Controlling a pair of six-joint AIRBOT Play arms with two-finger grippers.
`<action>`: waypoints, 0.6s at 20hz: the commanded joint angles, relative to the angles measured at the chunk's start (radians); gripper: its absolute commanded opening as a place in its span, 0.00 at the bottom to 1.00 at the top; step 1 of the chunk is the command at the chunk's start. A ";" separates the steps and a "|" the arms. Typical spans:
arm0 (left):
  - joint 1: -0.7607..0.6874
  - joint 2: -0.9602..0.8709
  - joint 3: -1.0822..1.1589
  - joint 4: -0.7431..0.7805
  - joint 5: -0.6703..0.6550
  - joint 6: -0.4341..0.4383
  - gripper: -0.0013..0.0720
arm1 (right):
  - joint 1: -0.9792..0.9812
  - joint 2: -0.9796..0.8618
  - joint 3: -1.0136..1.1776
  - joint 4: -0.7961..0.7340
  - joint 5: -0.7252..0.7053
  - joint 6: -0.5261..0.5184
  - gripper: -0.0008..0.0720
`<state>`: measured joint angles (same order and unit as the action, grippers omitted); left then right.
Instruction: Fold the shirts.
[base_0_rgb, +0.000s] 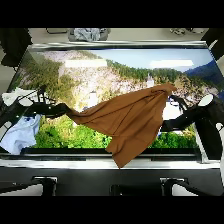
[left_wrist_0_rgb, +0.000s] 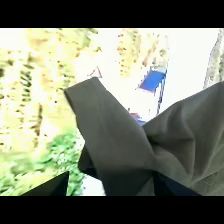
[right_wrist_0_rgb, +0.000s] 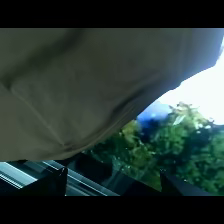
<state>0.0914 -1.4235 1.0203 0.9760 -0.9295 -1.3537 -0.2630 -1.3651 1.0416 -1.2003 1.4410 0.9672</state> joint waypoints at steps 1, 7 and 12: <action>-0.039 -0.060 0.001 -0.035 0.059 0.020 0.84 | 0.019 0.002 -0.077 0.046 -0.018 -0.016 1.00; -0.076 -0.095 0.001 -0.042 0.200 0.019 0.55 | 0.019 0.002 -0.175 0.123 -0.039 -0.045 1.00; -0.076 -0.094 0.002 -0.046 0.220 0.011 0.06 | 0.019 0.002 -0.253 0.227 -0.103 -0.061 1.00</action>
<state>0.0181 -1.5150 1.0210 0.9321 -0.7292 -1.3392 -0.2447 -1.3636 0.8368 -1.0523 1.3800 0.9230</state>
